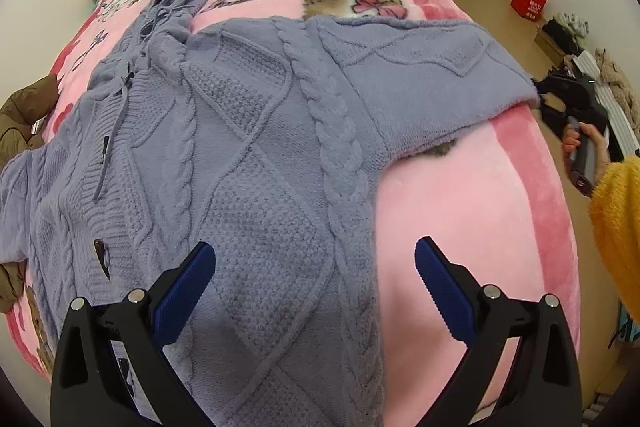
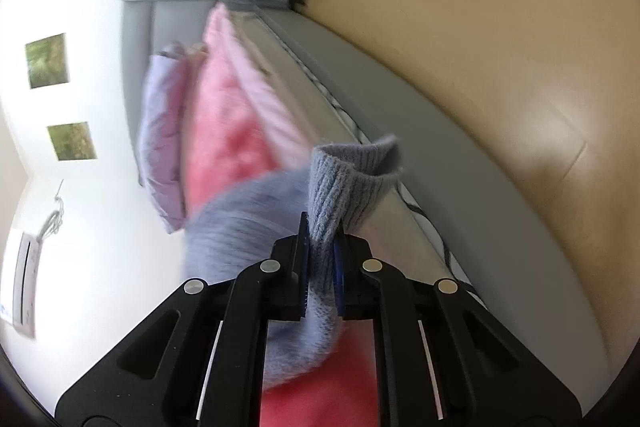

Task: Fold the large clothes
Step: 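Reach the right tool to the cardigan sleeve cuff and grasp it, then lift the held sleeve with the right tool and fold it across the cardigan body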

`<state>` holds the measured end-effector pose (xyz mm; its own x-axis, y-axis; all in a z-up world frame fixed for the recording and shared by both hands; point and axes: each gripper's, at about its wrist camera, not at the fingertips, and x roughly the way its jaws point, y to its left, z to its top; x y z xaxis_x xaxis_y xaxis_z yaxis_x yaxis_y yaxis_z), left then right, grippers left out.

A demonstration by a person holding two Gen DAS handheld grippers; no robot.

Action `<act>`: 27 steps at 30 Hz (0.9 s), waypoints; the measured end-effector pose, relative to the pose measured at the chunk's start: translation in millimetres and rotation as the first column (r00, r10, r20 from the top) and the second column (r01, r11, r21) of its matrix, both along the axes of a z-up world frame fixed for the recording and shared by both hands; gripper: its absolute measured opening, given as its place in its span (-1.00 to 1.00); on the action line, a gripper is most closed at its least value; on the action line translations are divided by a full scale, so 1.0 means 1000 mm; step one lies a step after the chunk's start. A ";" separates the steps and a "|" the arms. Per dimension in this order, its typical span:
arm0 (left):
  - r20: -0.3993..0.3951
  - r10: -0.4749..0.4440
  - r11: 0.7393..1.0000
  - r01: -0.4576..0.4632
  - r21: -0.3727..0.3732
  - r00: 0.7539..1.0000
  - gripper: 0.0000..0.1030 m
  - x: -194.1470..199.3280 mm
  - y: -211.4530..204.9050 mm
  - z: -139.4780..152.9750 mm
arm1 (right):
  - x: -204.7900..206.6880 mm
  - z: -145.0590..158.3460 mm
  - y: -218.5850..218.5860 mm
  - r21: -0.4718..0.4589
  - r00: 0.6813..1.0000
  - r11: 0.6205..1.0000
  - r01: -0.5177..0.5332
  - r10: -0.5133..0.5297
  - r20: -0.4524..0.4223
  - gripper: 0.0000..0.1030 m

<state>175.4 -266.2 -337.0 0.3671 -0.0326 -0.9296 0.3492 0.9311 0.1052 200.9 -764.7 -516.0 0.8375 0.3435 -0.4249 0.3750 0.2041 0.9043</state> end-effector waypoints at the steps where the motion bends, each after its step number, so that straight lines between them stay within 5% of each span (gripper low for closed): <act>1: 0.003 0.006 1.000 -0.006 -0.010 1.000 0.91 0.000 0.003 0.001 | -0.007 0.018 0.000 -0.026 1.000 1.000 0.008 -0.007 0.030 -0.83; 9: 0.005 0.082 0.993 -0.081 -0.091 0.997 0.91 0.008 0.041 0.006 | 0.004 0.221 0.077 -0.308 0.966 0.947 -0.096 0.164 0.202 -0.84; 14: 0.014 0.115 0.979 -0.111 -0.170 0.993 0.91 0.015 0.089 0.025 | 0.049 0.315 0.215 -0.525 0.876 0.789 -0.320 0.457 0.153 -0.84; 19: 0.042 0.142 0.971 -0.131 -0.202 0.989 0.90 0.020 0.153 0.045 | 0.073 0.340 0.361 -0.641 0.778 0.612 -0.462 0.628 0.039 -0.84; 25: 0.072 0.167 0.973 -0.152 -0.173 0.983 0.91 0.020 0.248 0.050 | 0.081 0.318 0.544 -0.743 0.686 0.399 -0.538 0.719 -0.111 -0.84; 27: 0.074 0.187 0.971 -0.173 -0.163 0.980 0.91 0.022 0.284 0.045 | 0.087 0.308 0.584 -0.751 0.660 0.359 -0.554 0.740 -0.133 -0.84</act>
